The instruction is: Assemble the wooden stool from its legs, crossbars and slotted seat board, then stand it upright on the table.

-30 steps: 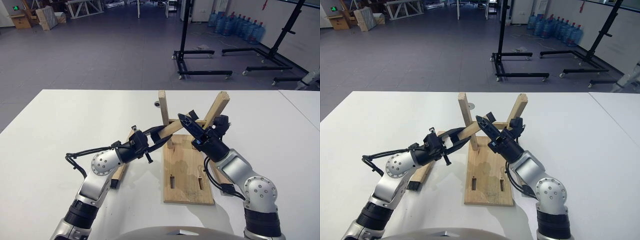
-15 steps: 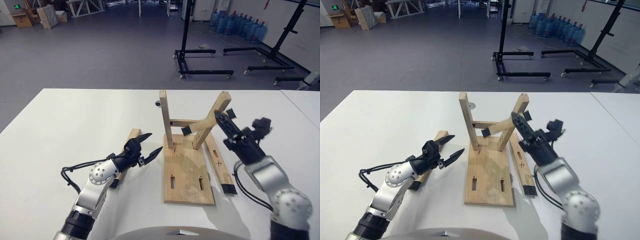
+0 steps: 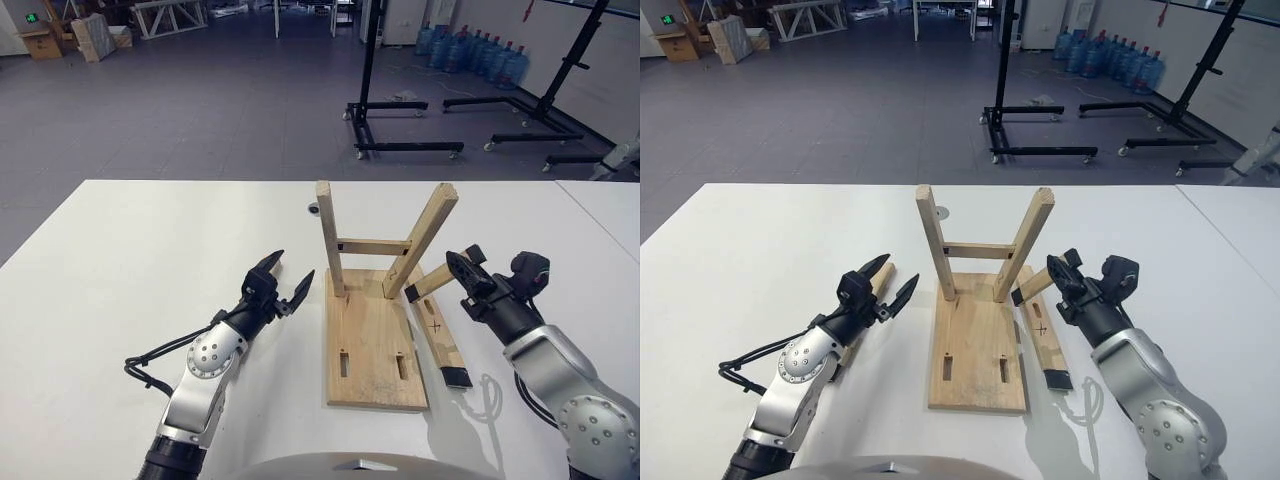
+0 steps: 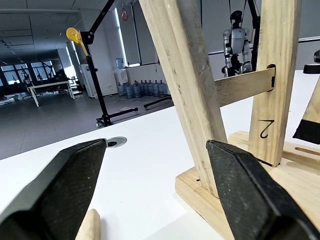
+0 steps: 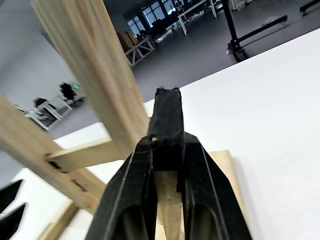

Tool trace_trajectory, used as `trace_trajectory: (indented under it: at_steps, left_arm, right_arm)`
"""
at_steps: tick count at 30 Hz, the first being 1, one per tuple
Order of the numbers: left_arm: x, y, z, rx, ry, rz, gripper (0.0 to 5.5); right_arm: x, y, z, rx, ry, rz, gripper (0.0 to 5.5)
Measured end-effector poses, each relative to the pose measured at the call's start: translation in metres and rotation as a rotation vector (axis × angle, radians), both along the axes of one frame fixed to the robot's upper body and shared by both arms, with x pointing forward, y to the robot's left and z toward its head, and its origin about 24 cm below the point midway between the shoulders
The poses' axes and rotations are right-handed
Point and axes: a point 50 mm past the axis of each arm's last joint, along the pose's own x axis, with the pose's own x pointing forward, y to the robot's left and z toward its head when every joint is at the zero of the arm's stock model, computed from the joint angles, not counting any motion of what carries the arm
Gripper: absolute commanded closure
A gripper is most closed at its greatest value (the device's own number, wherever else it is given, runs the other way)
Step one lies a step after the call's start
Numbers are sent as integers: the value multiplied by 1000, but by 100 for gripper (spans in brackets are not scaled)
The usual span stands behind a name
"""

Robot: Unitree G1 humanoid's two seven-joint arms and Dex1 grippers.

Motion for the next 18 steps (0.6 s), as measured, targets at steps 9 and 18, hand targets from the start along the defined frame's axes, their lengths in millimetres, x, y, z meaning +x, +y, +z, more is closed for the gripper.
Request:
trace_trajectory:
  at_steps: [9, 18]
  left_arm:
    - [0, -7, 1, -12, -2, -28, 185]
    - [0, -7, 1, -8, -3, -37, 185]
  right_arm:
    - [-6, -6, -7, -188, -40, 41, 508]
    - [-1, -10, -18, -188, -15, 13, 508]
